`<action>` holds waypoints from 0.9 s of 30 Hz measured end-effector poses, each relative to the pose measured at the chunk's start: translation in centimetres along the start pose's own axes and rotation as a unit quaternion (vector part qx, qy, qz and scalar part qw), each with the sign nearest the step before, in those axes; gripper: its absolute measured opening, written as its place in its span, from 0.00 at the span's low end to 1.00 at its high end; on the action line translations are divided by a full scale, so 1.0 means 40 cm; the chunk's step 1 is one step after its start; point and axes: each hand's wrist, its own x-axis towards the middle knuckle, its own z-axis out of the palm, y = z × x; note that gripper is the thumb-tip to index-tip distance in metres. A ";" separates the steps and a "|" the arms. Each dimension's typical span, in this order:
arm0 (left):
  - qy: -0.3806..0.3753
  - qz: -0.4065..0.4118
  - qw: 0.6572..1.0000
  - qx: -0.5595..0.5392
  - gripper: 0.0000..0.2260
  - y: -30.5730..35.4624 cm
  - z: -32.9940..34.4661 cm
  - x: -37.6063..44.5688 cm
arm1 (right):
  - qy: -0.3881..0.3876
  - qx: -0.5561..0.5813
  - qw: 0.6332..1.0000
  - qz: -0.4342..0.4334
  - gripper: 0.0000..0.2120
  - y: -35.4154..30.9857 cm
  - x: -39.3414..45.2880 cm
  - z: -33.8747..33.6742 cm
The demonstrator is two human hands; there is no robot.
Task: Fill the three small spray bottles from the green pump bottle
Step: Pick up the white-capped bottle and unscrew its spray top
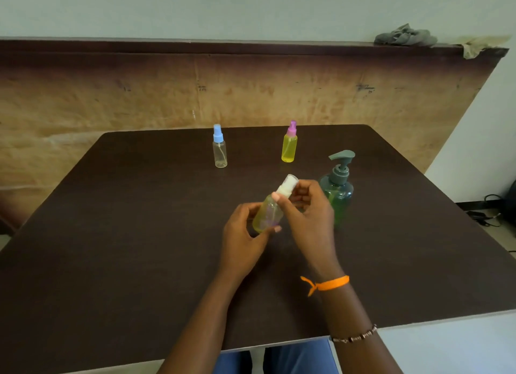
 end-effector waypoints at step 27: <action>-0.075 -0.102 0.969 -0.211 0.17 0.045 -0.020 -0.012 | -0.229 0.163 0.959 0.044 0.12 -0.062 0.064 -0.052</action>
